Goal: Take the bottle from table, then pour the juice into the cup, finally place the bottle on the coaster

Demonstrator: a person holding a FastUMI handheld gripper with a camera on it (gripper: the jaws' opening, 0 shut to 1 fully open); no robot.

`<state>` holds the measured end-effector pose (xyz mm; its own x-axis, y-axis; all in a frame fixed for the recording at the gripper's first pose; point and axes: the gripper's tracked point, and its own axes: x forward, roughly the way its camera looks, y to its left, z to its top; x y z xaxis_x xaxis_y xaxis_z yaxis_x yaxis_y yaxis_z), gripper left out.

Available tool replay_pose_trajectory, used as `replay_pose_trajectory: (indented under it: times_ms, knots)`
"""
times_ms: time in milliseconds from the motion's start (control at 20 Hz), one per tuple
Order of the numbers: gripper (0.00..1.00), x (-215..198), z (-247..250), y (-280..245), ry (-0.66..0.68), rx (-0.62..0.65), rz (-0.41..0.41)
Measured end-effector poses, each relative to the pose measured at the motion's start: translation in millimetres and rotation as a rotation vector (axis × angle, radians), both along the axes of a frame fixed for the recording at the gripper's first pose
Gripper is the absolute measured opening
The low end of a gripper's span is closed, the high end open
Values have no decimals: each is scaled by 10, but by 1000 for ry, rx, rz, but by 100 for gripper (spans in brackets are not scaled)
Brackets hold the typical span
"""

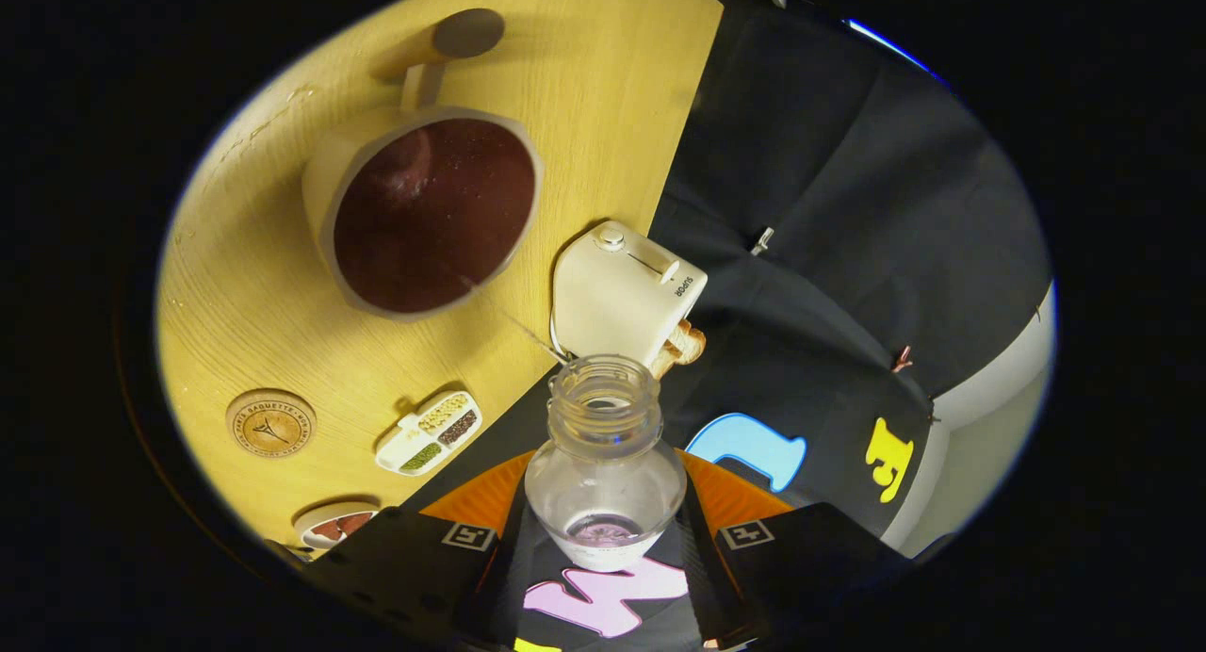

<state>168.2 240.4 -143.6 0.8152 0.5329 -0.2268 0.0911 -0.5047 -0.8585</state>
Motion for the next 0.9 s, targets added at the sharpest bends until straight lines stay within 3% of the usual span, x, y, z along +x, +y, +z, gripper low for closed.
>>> replay_pose_trajectory:
  times_ms: [500,900]
  knots:
    - [71,-83,450,-167,136,330,-172]
    - [71,-35,965,-784,396,850,-399]
